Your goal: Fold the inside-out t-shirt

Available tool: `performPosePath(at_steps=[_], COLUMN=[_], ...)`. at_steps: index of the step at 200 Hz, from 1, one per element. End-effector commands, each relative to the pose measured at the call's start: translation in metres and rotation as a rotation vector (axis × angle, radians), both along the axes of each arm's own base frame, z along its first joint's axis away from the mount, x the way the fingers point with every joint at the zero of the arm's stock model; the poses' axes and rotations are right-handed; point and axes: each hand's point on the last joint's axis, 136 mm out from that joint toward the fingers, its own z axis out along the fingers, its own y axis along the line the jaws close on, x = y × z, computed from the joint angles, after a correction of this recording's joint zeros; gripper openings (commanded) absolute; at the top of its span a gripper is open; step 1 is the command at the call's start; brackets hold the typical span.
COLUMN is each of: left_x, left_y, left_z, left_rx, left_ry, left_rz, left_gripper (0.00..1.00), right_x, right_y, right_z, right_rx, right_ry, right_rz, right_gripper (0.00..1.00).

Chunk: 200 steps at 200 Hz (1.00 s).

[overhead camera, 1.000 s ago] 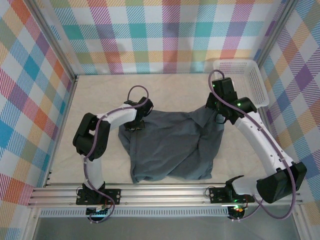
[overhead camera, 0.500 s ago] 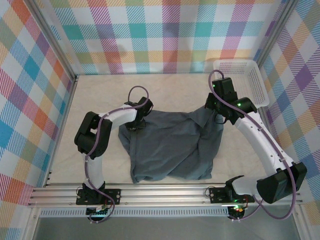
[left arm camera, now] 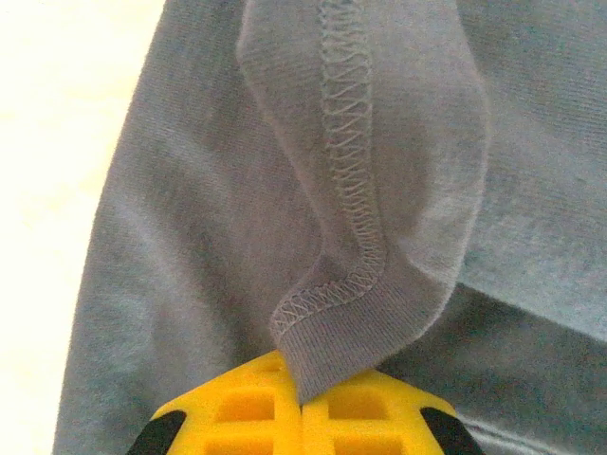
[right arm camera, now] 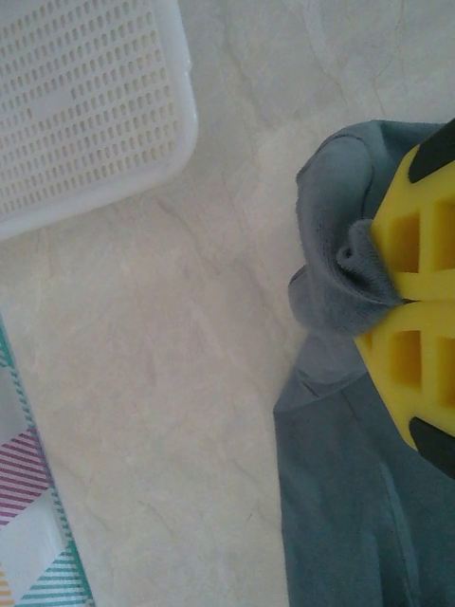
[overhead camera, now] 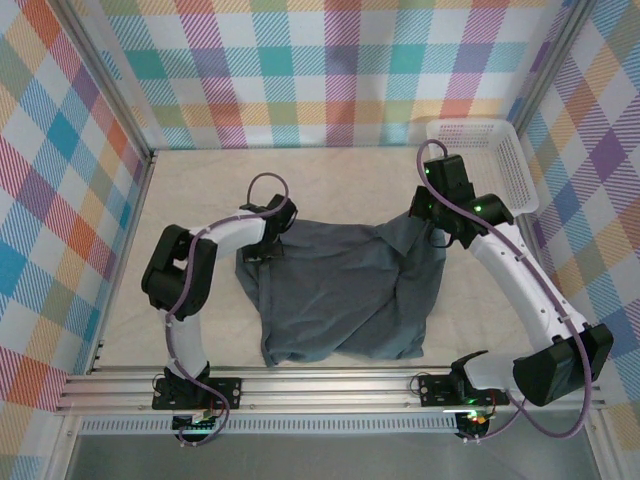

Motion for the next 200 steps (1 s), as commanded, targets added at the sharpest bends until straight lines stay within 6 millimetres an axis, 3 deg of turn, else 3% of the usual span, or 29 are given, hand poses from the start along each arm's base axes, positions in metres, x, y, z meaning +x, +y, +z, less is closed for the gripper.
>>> performPosePath(at_steps=[1, 15, 25, 31, 46, 56, 68, 99, 126, 159, 200], left_x=[0.020, 0.041, 0.057, 0.063, 0.064, 0.056, 0.043, -0.003, -0.047, -0.095, -0.140], left_y=[-0.001, 0.004, 0.012, 0.019, 0.042, 0.060, 0.074, 0.085, 0.094, 0.105, 0.108], left_z=[0.082, 0.167, 0.248, 0.294, 0.396, 0.446, 0.490, 0.562, 0.602, 0.642, 0.675], left_rx=[-0.129, -0.262, -0.400, -0.482, -0.661, -0.736, -0.791, -0.828, -0.758, -0.652, -0.585], left_ry=[-0.139, -0.311, -0.492, -0.601, -0.841, -0.950, -1.045, -1.250, -1.408, -1.558, -1.689], left_rz=[0.010, 0.015, 0.014, 0.010, 0.009, 0.017, 0.015, -0.033, -0.048, -0.058, -0.094], left_gripper=[0.00, 0.00, 0.00, 0.00, 0.00, 0.00, 0.00, 0.00, 0.00, 0.00, 0.00], right_x=[0.005, 0.014, 0.018, 0.015, -0.006, -0.020, -0.030, -0.050, -0.077, -0.106, -0.143], right_y=[0.005, 0.003, -0.005, -0.020, -0.062, -0.077, -0.080, -0.081, -0.090, -0.085, -0.082], right_z=[0.052, 0.119, 0.174, 0.223, 0.304, 0.335, 0.355, 0.386, 0.420, 0.463, 0.497], right_rx=[0.067, 0.063, 0.008, -0.042, -0.056, -0.018, 0.012, 0.042, 0.086, 0.163, 0.213], right_ry=[-0.107, -0.278, -0.416, -0.535, -0.750, -0.859, -0.932, -1.035, -1.174, -1.311, -1.423], right_rz=[-0.001, 0.019, 0.030, -0.010, -0.169, -0.224, -0.239, -0.214, -0.236, -0.170, -0.086], right_gripper=[0.00, 0.00, 0.00, 0.00, 0.00, 0.00, 0.00, 0.00, 0.00, 0.00, 0.00])
